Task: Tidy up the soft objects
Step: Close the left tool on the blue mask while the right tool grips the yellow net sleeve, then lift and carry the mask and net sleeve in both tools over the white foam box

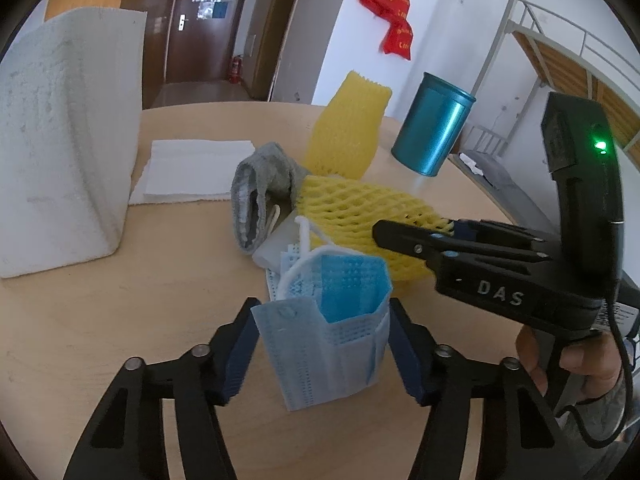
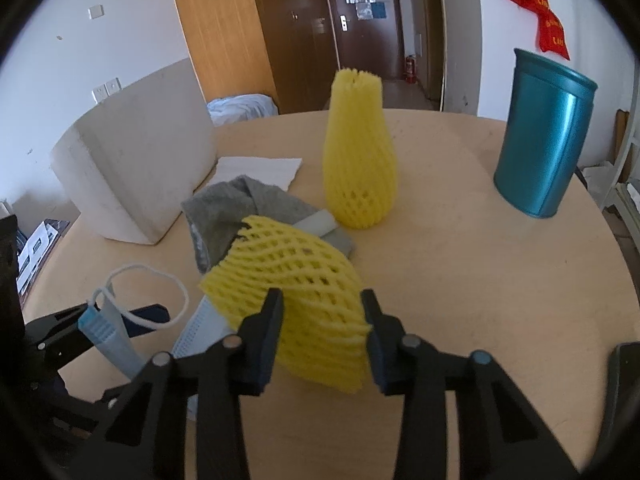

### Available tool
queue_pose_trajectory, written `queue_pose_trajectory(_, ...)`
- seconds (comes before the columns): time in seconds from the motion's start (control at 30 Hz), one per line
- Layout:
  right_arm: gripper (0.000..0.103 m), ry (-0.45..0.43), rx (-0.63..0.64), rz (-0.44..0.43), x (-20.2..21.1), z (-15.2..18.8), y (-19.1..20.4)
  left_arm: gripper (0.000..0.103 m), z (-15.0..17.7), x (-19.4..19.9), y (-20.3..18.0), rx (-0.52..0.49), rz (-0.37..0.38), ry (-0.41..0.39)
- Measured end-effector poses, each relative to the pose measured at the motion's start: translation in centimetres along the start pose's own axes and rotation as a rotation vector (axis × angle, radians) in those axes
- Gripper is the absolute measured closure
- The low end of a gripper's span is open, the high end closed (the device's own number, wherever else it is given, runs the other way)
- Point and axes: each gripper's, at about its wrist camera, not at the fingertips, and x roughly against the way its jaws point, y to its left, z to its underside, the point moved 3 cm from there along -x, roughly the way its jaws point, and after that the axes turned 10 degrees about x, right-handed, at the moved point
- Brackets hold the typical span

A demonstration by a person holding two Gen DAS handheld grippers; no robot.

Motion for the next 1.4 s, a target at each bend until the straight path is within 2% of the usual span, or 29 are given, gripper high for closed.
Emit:
queue_pose_trajectory(0.1, 0.068, 0.007, 0.003, -0.002, -0.1, 0.1, 0.1, 0.056, 0.1, -0.1, 0.0, -0.007, 0.001, 0.011)
queue_pose_trajectory(0.33, 0.069, 0.015, -0.023, -0.001, 0.1, 0.5, -0.2, 0.067, 0.1, 1.0, 0.2, -0.016, 0.004, -0.020)
queue_pose_trajectory(0.43, 0.082, 0.014, -0.035, -0.012, 0.1, 0.8, -0.2, 0.072, 0.0, 1.6, 0.3, -0.018, 0.014, -0.034)
queue_pose_trajectory(0.53, 0.088, 0.010, -0.050, -0.035, 0.3, 0.9, -0.4, 0.077, 0.0, 2.0, 0.6, -0.005, 0.016, -0.041)
queue_pose_trajectory(0.7, 0.090, -0.013, -0.050, -0.048, 1.1, 0.7, -0.1, 0.085, 0.0, 2.3, 1.0, -0.005, 0.013, -0.043)
queue_pose_trajectory(0.93, 0.090, -0.053, -0.054, -0.035, 2.7, 0.4, 0.2, 0.089, -0.1, 3.1, 0.9, 0.000, 0.025, -0.057)
queue_pose_trajectory(1.4, 0.090, -0.089, -0.053, -0.022, 4.8, 1.0, 1.6, 0.090, 0.5, 6.4, 0.2, -0.030, 0.030, -0.119)
